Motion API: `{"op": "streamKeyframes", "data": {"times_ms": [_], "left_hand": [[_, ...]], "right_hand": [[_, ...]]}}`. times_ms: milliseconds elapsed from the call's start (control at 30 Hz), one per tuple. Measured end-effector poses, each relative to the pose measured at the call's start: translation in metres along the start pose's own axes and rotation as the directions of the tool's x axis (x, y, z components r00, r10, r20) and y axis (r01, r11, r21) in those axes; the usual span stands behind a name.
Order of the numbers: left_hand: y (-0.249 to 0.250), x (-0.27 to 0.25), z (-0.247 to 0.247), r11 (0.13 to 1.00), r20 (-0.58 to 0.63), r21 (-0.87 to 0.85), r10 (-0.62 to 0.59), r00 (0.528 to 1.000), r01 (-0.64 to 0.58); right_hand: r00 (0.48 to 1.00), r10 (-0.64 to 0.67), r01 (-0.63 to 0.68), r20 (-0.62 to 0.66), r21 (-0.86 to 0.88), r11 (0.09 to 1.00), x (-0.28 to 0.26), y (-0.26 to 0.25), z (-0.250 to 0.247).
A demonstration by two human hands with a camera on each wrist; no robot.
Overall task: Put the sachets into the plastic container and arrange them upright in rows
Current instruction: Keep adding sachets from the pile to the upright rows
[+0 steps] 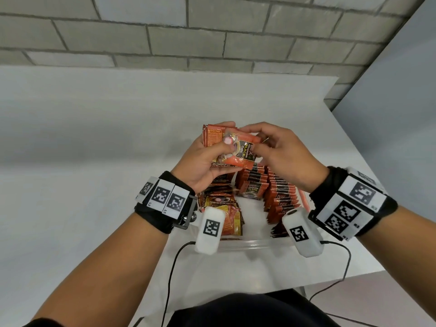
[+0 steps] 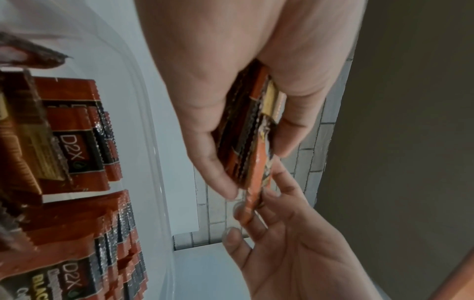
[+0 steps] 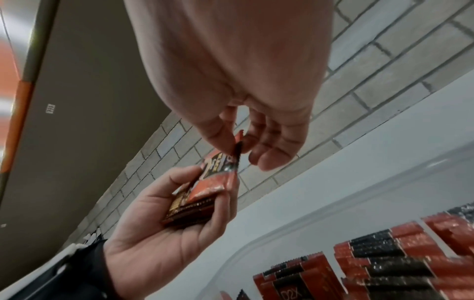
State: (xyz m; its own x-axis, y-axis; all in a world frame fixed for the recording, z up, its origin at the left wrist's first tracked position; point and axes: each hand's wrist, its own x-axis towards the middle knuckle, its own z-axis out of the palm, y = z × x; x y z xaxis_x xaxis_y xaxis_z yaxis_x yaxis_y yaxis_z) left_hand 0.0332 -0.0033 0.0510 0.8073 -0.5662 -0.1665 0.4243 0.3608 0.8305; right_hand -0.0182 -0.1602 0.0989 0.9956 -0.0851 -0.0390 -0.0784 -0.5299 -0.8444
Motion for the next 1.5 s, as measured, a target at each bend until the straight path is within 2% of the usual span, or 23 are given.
{"op": "streamKeyframes", "data": {"times_ms": [67,133,200,267,333,400,433,467,533,633,867,1067,1233,1500], "left_hand": [[-0.001,0.0,0.001,0.999,-0.006,-0.022,0.034,0.999,-0.034],[-0.001,0.0,0.002,0.998,-0.015,-0.033,0.058,0.998,-0.059],[-0.001,0.0,0.001,0.998,-0.027,-0.016,0.056,0.998,-0.057],[0.002,-0.001,-0.002,0.999,-0.047,0.002,0.047,0.998,-0.047],[0.004,0.0,-0.008,0.999,-0.103,-0.008,0.04,0.994,-0.041],[0.006,0.0,-0.013,0.999,-0.159,-0.008,0.04,0.986,-0.041],[0.006,0.0,-0.015,0.999,-0.172,-0.007,0.038,0.984,-0.04],[0.006,0.0,-0.017,0.999,-0.176,-0.007,0.037,0.984,-0.039],[0.007,-0.001,-0.018,0.999,-0.176,-0.006,0.032,0.984,-0.033],[0.006,-0.003,-0.019,1.0,-0.167,0.002,0.019,0.986,-0.019],[0.005,-0.007,-0.021,1.0,-0.185,-0.002,0.0,0.983,0.0],[0.006,-0.009,-0.027,1.0,-0.194,0.0,0.014,0.981,-0.014],[0.003,-0.01,-0.027,1.0,-0.196,-0.009,0.002,0.981,-0.004],[0.001,-0.008,-0.027,1.0,-0.209,-0.008,-0.017,0.978,0.015]], "right_hand": [[0.991,0.129,-0.13,0.016,0.16,0.978,-0.001,0.002,0.001],[0.96,0.261,-0.279,0.098,0.345,0.896,-0.004,0.004,0.001],[0.956,0.261,-0.293,0.134,0.405,0.866,-0.006,0.006,-0.005],[0.971,0.223,-0.238,0.084,0.4,0.885,-0.004,0.008,-0.015],[0.981,0.193,-0.186,0.009,0.306,0.934,-0.002,0.011,-0.027],[0.993,0.117,-0.117,-0.009,0.035,0.993,-0.001,0.016,-0.035],[0.997,0.078,-0.074,0.024,-0.144,0.987,-0.001,0.019,-0.036],[0.995,0.059,-0.031,0.084,-0.3,0.954,-0.001,0.023,-0.035],[0.974,0.074,0.044,0.216,-0.498,0.866,-0.004,0.03,-0.029],[0.938,0.107,0.134,0.331,-0.627,0.767,-0.005,0.041,-0.015],[0.905,0.178,0.19,0.387,-0.741,0.644,0.006,0.047,0.006],[0.904,0.174,0.271,0.391,-0.838,0.474,0.009,0.045,0.013],[0.9,0.168,0.32,0.403,-0.871,0.372,0.009,0.045,0.018],[0.899,0.174,0.326,0.403,-0.878,0.35,0.009,0.046,0.017]]}}
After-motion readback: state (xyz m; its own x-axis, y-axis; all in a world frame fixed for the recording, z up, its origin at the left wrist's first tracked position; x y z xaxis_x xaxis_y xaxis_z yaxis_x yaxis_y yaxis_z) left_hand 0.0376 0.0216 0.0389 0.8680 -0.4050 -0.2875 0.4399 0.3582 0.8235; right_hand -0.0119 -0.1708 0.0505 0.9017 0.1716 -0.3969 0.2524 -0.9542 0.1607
